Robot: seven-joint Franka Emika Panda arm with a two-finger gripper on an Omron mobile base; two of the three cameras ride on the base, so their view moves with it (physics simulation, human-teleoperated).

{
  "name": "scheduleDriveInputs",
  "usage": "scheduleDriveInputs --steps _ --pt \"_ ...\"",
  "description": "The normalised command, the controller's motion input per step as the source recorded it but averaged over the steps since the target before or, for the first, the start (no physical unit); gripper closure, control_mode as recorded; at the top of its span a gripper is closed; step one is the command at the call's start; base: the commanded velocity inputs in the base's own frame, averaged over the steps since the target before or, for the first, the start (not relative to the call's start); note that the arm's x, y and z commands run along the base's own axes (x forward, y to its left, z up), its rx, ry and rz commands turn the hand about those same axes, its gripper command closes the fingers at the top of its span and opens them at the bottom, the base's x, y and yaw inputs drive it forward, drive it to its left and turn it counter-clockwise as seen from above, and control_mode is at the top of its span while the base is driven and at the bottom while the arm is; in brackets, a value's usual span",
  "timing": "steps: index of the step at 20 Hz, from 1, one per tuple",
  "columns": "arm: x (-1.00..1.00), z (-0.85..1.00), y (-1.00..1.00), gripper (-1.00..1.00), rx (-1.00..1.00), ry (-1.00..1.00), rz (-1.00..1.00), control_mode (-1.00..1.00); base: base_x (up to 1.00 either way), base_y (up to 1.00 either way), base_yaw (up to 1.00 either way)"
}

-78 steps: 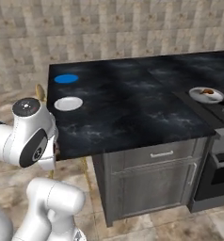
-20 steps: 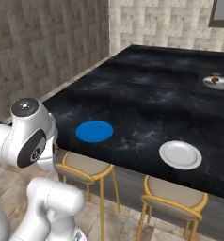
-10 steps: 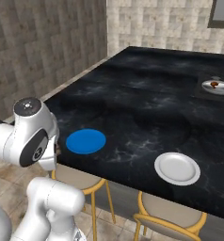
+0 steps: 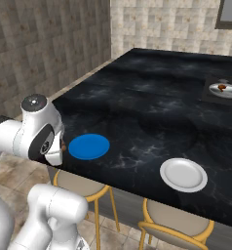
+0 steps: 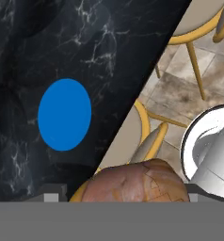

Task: Take the chicken drumsticks from the pan and place one on each plate on the dining counter.

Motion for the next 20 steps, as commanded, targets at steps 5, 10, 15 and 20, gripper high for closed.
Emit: scheduleDriveInputs --steps 5,10,15,20 --pt "0.81 -0.08 0.00 1.00 0.00 0.07 0.00 -1.00 0.00 0.00 0.00" --pt "0.80 -0.44 0.02 1.00 -0.07 0.18 0.01 -1.00 0.00 0.00 0.00" --pt "0.70 -0.68 0.02 1.00 -0.08 0.18 0.04 -1.00 0.00 0.00 0.00" --pt "0.60 -0.50 0.00 1.00 -0.01 0.01 0.05 -1.00 0.00 0.00 0.00"
